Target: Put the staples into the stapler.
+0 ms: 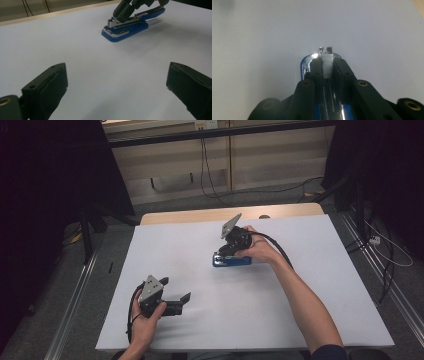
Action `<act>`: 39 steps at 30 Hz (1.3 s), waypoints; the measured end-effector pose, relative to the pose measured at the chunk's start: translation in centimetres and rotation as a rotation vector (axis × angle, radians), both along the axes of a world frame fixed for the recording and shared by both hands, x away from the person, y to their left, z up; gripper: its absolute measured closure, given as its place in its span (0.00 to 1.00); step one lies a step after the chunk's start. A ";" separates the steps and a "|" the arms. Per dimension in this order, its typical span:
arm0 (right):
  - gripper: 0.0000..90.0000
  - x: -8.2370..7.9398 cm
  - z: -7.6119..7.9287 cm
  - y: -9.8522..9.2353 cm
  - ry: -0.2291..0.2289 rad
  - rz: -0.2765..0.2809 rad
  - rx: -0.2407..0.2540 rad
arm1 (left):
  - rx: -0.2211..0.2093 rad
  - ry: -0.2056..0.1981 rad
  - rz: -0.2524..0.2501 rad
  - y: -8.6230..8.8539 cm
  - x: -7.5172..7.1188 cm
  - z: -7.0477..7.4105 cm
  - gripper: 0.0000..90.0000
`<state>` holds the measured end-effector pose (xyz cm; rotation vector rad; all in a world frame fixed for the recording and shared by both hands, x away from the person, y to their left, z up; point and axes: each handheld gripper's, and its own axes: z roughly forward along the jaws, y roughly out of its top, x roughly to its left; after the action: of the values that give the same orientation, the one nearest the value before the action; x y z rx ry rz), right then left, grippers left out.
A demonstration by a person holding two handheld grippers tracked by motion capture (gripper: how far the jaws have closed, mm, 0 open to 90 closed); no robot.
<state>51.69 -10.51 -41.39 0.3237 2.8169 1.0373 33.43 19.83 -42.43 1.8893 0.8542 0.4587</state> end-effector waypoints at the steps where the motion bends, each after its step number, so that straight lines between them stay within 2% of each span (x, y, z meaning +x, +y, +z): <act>1: 0.88 0.0 0.0 0.0 0.001 -0.002 0.000 | 0.000 -0.001 0.000 0.0 0.0 0.0 0.04; 15: 0.86 0.0 0.0 -0.1 -0.004 -0.010 0.001 | 0.001 -0.003 -0.001 0.0 0.0 0.0 0.04; 24: 0.81 0.0 0.2 -0.4 -0.004 -0.036 0.006 | 0.004 -0.003 -0.001 0.0 0.0 0.0 0.04; 30: 0.73 -0.2 0.3 -0.4 0.000 -0.059 0.026 | 0.002 -0.003 -0.001 0.0 0.0 0.0 0.04; 33: 0.67 -0.3 0.3 -0.5 0.005 -0.091 0.047 | 0.001 -0.003 -0.001 0.0 0.0 0.0 0.04; 39: 0.48 -0.5 -0.1 -0.8 0.018 -0.157 0.085 | 0.000 0.000 -0.002 0.0 0.0 0.0 0.04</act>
<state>51.18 -11.31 -41.48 0.5553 2.7151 1.1262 33.44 19.81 -42.41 1.8896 0.8525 0.4578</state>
